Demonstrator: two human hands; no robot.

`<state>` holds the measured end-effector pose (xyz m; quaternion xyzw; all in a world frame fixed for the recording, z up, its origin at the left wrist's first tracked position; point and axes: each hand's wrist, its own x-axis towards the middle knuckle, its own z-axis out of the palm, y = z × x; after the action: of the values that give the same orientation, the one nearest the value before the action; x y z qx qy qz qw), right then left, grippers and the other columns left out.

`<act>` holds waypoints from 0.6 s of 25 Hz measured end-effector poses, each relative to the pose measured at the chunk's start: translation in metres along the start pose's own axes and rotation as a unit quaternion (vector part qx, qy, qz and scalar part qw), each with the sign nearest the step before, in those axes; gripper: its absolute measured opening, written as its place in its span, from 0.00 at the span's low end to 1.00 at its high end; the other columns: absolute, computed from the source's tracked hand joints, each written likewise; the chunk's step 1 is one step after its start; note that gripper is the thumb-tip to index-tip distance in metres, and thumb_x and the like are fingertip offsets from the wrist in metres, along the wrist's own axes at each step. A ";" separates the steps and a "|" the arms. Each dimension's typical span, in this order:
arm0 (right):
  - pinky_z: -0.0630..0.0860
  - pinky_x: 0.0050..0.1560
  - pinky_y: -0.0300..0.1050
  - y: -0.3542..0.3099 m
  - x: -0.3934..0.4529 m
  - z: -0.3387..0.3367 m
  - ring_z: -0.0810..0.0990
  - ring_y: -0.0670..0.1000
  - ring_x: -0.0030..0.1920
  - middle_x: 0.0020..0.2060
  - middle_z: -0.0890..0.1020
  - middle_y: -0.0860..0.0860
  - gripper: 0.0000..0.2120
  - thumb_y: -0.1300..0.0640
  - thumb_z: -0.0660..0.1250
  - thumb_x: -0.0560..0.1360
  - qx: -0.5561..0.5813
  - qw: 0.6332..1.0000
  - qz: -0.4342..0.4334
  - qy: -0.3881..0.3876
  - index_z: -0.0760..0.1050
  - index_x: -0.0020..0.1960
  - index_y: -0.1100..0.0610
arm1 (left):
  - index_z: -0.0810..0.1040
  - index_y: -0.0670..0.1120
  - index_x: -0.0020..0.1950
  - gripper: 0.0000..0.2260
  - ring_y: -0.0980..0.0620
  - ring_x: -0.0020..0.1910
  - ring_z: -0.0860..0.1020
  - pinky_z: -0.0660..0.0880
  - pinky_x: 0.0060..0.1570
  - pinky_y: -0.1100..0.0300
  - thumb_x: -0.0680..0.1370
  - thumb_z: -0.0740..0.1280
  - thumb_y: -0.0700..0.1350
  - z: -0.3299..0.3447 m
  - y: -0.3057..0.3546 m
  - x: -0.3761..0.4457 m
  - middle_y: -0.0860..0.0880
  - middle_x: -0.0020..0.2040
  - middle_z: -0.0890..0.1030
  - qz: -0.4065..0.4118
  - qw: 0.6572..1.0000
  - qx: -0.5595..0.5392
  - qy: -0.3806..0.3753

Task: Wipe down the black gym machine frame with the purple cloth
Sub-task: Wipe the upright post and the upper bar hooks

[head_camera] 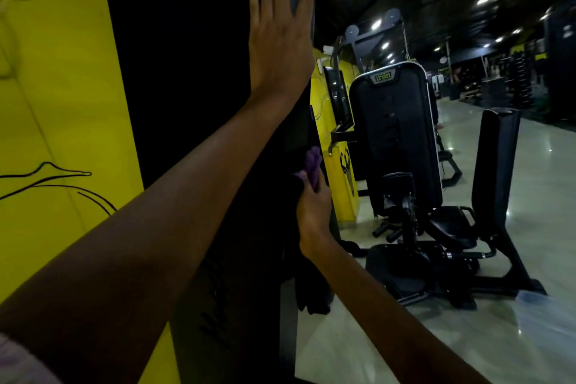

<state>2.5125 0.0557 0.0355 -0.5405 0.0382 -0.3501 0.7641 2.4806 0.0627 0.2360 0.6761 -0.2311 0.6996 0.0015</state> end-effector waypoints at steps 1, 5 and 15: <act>0.68 0.65 0.55 -0.003 -0.008 0.003 0.71 0.50 0.62 0.62 0.73 0.49 0.23 0.37 0.58 0.75 -0.012 0.998 -0.056 0.003 0.68 0.68 0.40 | 0.58 0.49 0.77 0.23 0.41 0.77 0.49 0.44 0.74 0.48 0.81 0.52 0.40 0.000 0.001 -0.001 0.39 0.78 0.52 0.000 1.000 0.007 -0.004; 0.66 0.58 0.34 0.037 -0.060 -0.005 0.62 0.28 0.58 0.62 0.64 0.42 0.34 0.34 0.54 0.72 -0.089 0.977 -0.194 -0.021 0.63 0.73 0.51 | 0.57 0.49 0.77 0.24 0.44 0.76 0.55 0.47 0.75 0.49 0.81 0.51 0.41 0.004 0.001 -0.010 0.41 0.76 0.59 -0.012 1.000 0.025 0.000; 0.69 0.60 0.44 0.039 -0.052 -0.004 0.68 0.48 0.63 0.61 0.68 0.46 0.31 0.37 0.58 0.75 -0.013 0.996 -0.088 0.002 0.66 0.72 0.52 | 0.78 0.48 0.63 0.24 0.35 0.66 0.71 0.62 0.68 0.42 0.69 0.68 0.30 0.022 0.000 -0.068 0.39 0.67 0.74 0.063 0.991 0.024 0.115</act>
<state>2.4905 0.0894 -0.0157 -0.5513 -0.0033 -0.4162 0.7230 2.5070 0.0766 0.1711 0.5748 -0.2544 0.7771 -0.0321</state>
